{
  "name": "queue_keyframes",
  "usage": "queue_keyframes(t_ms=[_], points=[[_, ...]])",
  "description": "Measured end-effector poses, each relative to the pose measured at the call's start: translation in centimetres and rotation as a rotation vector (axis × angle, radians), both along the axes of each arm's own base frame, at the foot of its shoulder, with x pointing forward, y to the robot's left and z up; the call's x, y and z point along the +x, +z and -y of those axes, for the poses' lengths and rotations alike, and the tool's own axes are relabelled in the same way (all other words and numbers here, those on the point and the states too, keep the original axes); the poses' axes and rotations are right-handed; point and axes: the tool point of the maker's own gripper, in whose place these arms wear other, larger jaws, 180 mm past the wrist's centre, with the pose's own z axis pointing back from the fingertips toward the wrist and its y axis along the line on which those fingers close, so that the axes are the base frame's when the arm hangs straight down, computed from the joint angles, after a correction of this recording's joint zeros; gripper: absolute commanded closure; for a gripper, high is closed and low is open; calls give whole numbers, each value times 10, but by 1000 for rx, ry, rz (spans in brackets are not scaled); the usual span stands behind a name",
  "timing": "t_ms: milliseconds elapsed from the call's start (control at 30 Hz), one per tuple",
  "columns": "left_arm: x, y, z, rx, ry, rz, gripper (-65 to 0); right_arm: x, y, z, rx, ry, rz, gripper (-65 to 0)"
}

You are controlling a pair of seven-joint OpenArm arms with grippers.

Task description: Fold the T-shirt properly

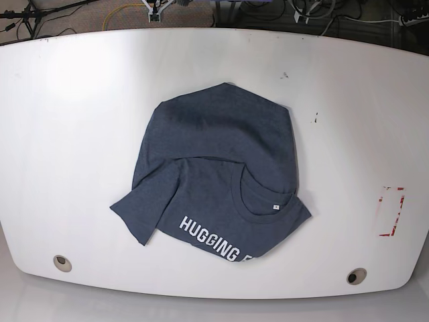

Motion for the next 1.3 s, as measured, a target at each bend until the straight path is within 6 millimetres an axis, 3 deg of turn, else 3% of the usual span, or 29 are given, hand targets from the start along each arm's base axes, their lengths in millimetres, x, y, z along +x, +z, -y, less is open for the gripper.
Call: queue_keyframes(t_ms=[467, 733, 1067, 1300], points=[[-22, 2, -6, 10, -5, -21, -380, -7, 1, 1, -4, -9, -11, -98], [-14, 2, -6, 9, -5, -5, -379, 2, 0, 2, -6, -9, 4, -98], [-13, 2, -10, 15, 5, 5, -380, -9, 0, 2, -7, 0, -17, -97], [-3, 1, -11, 22, 21, 25, -379, -6, 0, 1, -6, -1, -11, -96]])
